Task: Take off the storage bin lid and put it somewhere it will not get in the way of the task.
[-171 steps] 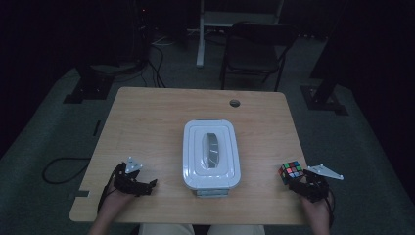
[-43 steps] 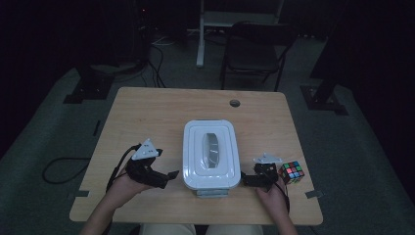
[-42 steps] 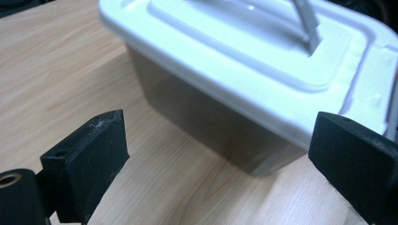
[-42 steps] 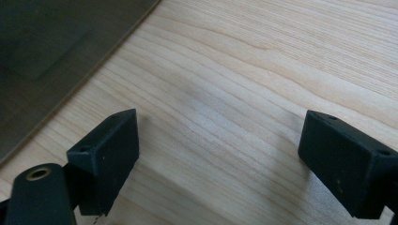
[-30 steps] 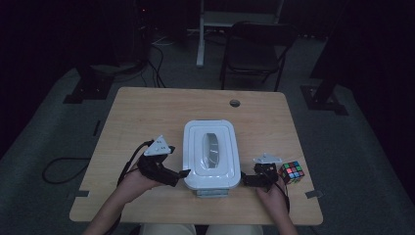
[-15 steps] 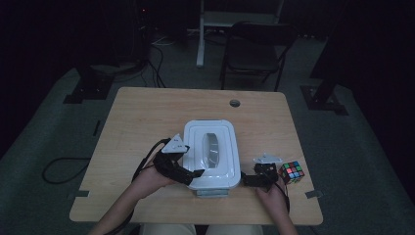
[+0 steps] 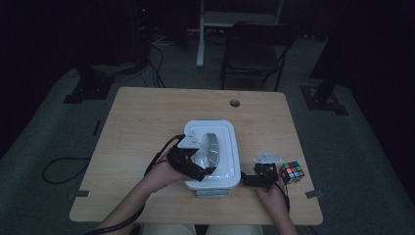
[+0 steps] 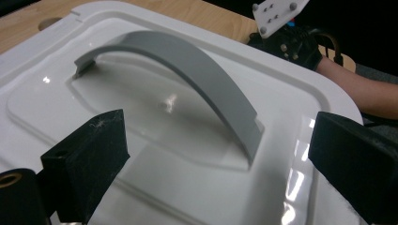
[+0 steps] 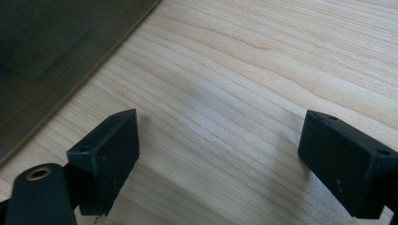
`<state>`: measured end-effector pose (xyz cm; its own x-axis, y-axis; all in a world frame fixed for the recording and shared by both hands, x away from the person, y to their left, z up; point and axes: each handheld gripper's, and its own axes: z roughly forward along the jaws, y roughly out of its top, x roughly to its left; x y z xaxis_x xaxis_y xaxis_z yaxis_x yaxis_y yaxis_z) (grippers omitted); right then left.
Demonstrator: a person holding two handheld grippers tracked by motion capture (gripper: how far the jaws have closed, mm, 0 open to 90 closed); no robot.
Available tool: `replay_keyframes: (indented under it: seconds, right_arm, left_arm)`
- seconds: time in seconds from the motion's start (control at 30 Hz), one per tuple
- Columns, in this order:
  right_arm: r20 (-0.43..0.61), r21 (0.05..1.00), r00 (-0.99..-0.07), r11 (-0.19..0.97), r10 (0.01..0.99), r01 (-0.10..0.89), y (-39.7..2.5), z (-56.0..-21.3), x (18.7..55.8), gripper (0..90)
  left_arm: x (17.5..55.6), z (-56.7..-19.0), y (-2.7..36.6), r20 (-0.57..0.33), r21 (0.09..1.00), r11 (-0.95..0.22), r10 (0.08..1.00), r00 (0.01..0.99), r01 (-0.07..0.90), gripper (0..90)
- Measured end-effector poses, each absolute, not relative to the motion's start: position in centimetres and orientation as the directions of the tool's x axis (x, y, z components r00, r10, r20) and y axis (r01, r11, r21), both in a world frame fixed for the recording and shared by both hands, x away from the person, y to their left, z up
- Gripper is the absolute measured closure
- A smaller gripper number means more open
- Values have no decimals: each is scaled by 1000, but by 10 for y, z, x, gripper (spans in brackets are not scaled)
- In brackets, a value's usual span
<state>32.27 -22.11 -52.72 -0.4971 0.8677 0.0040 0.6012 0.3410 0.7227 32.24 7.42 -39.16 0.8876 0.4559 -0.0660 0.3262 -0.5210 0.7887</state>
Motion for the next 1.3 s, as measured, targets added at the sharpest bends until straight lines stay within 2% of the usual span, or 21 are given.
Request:
replay_keyframes:
  seconds: [0.17, 0.47, 0.57, 0.7, 1.03, 1.3]
  right_arm:
    - [4, 722, -497, 341, 868, 602, -221, -527, 323, 126]
    - [5, 723, -497, 340, 868, 601, -221, -527, 323, 126]
    - [5, 723, -497, 341, 868, 601, -221, -527, 323, 126]
    - [5, 723, -497, 340, 868, 601, -221, -527, 323, 127]
    - [4, 723, -497, 341, 868, 601, -221, -527, 323, 127]
    - [5, 723, -497, 341, 868, 601, -221, -527, 323, 127]
  left_arm:
    - [329, -393, 71, -78, 782, -524, 454, 888, 336, 59]
    - [333, -400, 58, -42, 761, -567, 442, 896, 316, 59]
    - [334, -398, 55, -48, 763, -566, 433, 900, 312, 144]
    - [333, -396, 50, -20, 751, -590, 427, 904, 295, 178]
    - [336, -394, 46, -50, 754, -577, 426, 903, 314, 445]
    - [333, -395, 48, -52, 763, -564, 435, 899, 316, 509]
